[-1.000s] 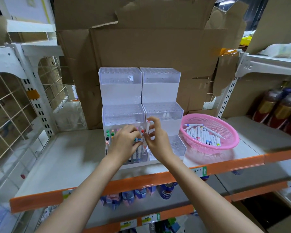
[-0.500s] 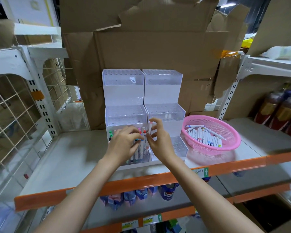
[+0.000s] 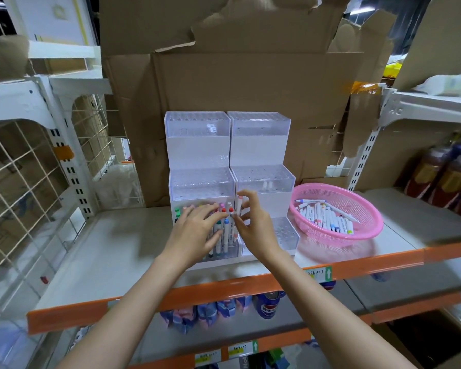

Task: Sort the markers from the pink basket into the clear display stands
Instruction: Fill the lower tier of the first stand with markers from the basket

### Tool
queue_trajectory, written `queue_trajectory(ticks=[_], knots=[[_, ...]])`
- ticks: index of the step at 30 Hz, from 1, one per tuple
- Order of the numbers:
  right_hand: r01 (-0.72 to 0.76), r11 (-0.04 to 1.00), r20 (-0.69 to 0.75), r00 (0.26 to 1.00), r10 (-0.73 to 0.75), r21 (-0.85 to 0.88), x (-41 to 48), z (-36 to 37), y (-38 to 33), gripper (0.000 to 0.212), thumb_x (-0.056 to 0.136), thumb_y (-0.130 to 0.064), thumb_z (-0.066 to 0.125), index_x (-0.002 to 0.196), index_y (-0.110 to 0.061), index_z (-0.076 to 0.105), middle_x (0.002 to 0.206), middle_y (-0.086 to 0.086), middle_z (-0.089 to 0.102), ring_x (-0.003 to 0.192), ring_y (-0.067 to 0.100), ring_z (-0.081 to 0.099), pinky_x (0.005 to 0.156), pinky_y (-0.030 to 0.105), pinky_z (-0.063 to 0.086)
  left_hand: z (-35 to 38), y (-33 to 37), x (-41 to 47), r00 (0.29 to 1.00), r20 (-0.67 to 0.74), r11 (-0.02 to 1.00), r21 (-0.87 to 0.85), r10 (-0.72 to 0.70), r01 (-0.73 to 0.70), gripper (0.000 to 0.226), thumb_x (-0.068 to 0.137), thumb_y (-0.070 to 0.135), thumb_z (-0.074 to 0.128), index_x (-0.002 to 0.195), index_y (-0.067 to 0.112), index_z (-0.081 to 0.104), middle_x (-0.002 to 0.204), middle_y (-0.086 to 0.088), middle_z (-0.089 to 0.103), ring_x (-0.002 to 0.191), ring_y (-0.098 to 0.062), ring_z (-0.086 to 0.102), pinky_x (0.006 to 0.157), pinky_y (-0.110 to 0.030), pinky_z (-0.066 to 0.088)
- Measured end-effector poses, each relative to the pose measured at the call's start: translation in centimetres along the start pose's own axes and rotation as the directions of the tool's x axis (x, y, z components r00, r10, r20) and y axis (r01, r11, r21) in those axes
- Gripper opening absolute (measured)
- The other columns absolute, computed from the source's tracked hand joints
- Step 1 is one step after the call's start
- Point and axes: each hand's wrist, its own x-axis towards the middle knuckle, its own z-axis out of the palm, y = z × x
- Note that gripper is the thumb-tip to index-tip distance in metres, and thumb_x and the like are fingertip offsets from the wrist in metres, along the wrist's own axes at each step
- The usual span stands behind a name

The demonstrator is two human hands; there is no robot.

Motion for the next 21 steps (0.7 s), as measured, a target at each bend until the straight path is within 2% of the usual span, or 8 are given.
queue_trajectory(ticks=[6, 10, 14, 17, 21], knots=[[-0.005, 1.000, 0.009, 1.000, 0.005, 0.026, -0.5, 0.2, 0.4, 0.028, 0.092, -0.015, 0.061, 0.115, -0.025, 0.047, 0.093, -0.007, 0.058, 0.076, 0.011, 0.061, 0.067, 0.030, 0.054, 0.1, 0.0, 0.1, 1.000, 0.009, 1.000, 0.017, -0.015, 0.015, 0.040, 0.090, 0.040, 0.043, 0.124, 0.028, 0.059, 0.133, 0.001, 0.056, 0.123, -0.021, 0.052, 0.106, -0.043, 0.033], [0.085, 0.996, 0.016, 0.996, -0.084, -0.027, -0.7, 0.2, 1.1, 0.013, 0.091, -0.008, 0.055, 0.102, -0.015, 0.053, 0.090, -0.002, 0.062, 0.075, 0.016, 0.058, 0.067, 0.037, 0.054, 0.1, 0.2, 0.1, 1.000, -0.004, 1.000, 0.018, -0.023, 0.023, 0.047, 0.090, 0.046, 0.030, 0.121, 0.028, 0.061, 0.129, 0.002, 0.059, 0.119, -0.020, 0.054, 0.104, -0.041, 0.036], [0.103, 0.993, 0.005, 0.995, -0.103, -0.054, -0.7, 0.0, 1.1, 0.007, 0.092, -0.010, 0.057, 0.097, -0.014, 0.055, 0.085, -0.004, 0.061, 0.074, 0.016, 0.057, 0.064, 0.033, 0.053, 0.1, 0.3, 0.3, 0.999, -0.008, 0.999, 0.011, -0.034, 0.034, 0.047, 0.091, 0.045, 0.028, 0.119, 0.027, 0.062, 0.127, 0.002, 0.060, 0.117, -0.021, 0.055, 0.102, -0.041, 0.037], [0.116, 0.985, 0.034, 0.993, -0.113, -0.131, -0.6, -0.1, 1.2, 0.007, 0.092, -0.018, 0.059, 0.097, -0.016, 0.055, 0.086, -0.006, 0.060, 0.072, 0.017, 0.057, 0.063, 0.039, 0.052, 0.0, 0.2, 0.4, 0.999, -0.006, 0.999, 0.010, -0.038, 0.038, 0.038, 0.093, 0.039, 0.037, 0.118, 0.026, 0.062, 0.126, 0.001, 0.060, 0.117, -0.022, 0.055, 0.100, -0.041, 0.038], [0.179, 0.969, 0.045, 0.984, -0.174, -0.173, -1.0, 0.1, 1.4, 0.007, 0.092, -0.019, 0.060, 0.098, -0.016, 0.058, 0.093, -0.001, 0.065, 0.072, 0.018, 0.061, 0.063, 0.043, 0.053, -0.1, 0.1, 0.3, 0.999, 0.004, 0.999, 0.005, -0.036, 0.036, 0.031, 0.095, 0.033, 0.046, 0.122, 0.025, 0.060, 0.128, 0.000, 0.058, 0.119, -0.023, 0.054, 0.102, -0.042, 0.037]])
